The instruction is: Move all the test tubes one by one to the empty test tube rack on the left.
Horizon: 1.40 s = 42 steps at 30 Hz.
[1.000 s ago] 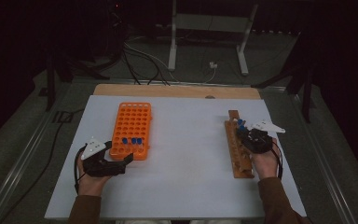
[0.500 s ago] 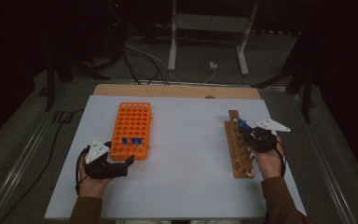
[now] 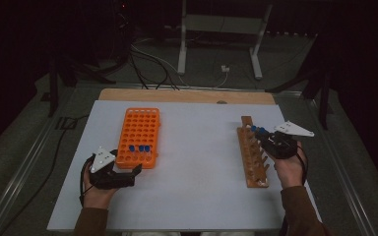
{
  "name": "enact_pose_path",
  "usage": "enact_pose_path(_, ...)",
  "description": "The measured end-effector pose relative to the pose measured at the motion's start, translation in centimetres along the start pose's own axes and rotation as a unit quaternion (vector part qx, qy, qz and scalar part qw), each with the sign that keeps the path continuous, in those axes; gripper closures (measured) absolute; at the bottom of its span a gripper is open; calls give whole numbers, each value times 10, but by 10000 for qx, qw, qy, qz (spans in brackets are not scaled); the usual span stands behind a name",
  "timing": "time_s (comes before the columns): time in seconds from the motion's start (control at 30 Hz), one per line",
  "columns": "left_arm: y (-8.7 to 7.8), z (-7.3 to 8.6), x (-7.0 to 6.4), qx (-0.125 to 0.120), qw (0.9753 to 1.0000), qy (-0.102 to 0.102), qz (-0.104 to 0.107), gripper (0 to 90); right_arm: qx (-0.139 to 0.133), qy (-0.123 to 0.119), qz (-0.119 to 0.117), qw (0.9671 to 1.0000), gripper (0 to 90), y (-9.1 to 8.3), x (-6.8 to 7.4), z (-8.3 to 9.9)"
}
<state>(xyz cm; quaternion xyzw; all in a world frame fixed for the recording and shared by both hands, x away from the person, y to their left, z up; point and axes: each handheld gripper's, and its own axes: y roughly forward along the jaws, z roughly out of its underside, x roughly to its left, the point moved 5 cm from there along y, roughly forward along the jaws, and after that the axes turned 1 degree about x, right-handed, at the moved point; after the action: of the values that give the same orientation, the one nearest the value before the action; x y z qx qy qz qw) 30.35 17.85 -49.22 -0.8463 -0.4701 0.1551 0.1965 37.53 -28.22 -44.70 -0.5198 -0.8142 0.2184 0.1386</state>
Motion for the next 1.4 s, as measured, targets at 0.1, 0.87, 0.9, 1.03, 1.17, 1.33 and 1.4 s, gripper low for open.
enact_pose_path(0.1, 0, 0, 0, -7, 10000, -6, -13, 6, -56, -17, -11, 10000, 769, -4, -1, -3)
enact_pose_path(0.87, -1, -8, -5, -155, 9998, 78, -97, 7, -318, -470, -503, 9971, 769, -17, 40, -27)
enact_pose_path(0.9, -1, -9, -5, -156, 9998, 93, -94, 7, -296, -504, -539, 9968, 770, -15, 44, -27)
enact_pose_path(1.03, 0, -9, -7, -146, 9998, 119, -71, 7, -284, -570, -677, 9957, 769, -10, 56, -26)
enact_pose_path(1.17, 0, -11, -9, -170, 9997, 163, -64, 7, -281, -568, -841, 9944, 769, -6, 67, -26)
enact_pose_path(1.33, -1, -15, -12, -225, 9996, 175, -60, 7, -230, -560, -1070, 9924, 769, 0, 81, -23)
enact_pose_path(1.4, -2, -17, -13, -262, 9995, 178, -56, 7, -224, -589, -1133, 9916, 769, 1, 87, -23)
